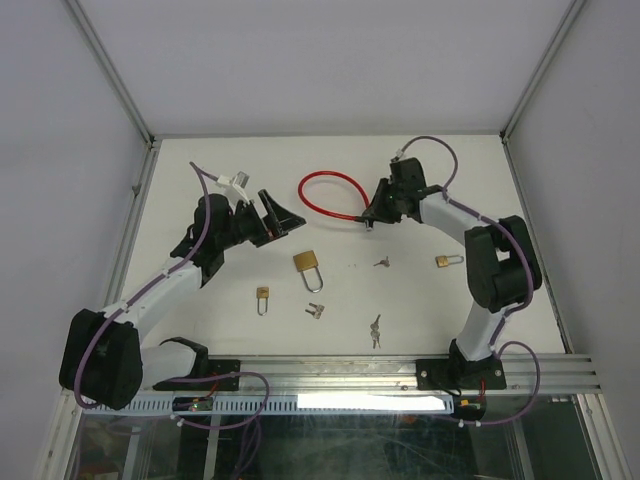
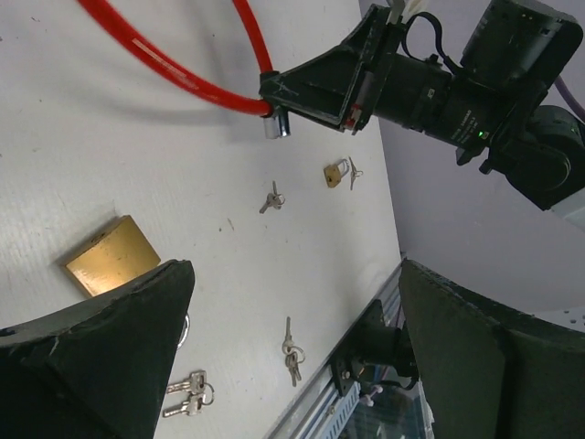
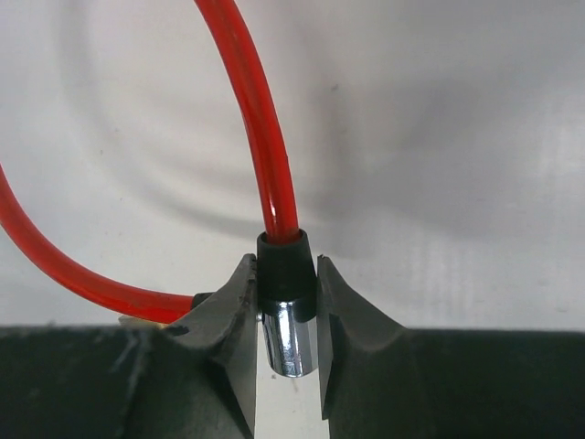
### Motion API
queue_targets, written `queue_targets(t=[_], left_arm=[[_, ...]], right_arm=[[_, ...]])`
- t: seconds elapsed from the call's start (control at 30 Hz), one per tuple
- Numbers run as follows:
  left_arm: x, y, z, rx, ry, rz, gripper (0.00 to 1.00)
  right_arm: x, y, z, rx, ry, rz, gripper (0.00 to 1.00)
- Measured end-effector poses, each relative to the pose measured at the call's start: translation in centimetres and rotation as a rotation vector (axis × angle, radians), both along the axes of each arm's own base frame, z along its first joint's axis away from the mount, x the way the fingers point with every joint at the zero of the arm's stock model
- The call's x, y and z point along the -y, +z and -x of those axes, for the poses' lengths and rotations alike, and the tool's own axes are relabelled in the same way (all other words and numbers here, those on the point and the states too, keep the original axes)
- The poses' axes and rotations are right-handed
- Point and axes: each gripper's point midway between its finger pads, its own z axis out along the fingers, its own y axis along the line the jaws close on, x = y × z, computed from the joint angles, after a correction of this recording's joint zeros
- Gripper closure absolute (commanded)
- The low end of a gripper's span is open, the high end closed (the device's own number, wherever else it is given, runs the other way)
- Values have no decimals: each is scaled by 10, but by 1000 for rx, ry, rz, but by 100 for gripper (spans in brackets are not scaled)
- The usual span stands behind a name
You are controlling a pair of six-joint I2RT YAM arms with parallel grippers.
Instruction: Unlock with the key
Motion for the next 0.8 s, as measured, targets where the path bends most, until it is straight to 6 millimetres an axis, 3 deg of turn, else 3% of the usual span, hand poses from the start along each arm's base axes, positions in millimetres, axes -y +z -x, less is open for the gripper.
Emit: queue_targets(t=[0.2, 0.43, 0.5, 0.73, 0.8], left_arm=[[1, -12, 3, -31, 10, 12, 1], [-7, -26, 5, -77, 63, -5, 1], [-11, -25, 4, -80, 91, -12, 1], [-19, -17, 7, -61, 133, -25, 1], [-21, -16, 10, -51, 130, -30, 1]], right_arm=[[-50, -16, 18, -24, 104, 24, 100], [-69, -42, 24, -51, 154, 127, 98], [-72, -45, 21, -48, 166, 154, 90], [-74, -46, 19, -27, 196, 217, 48], [-75, -44, 19, -17, 211, 231, 41]])
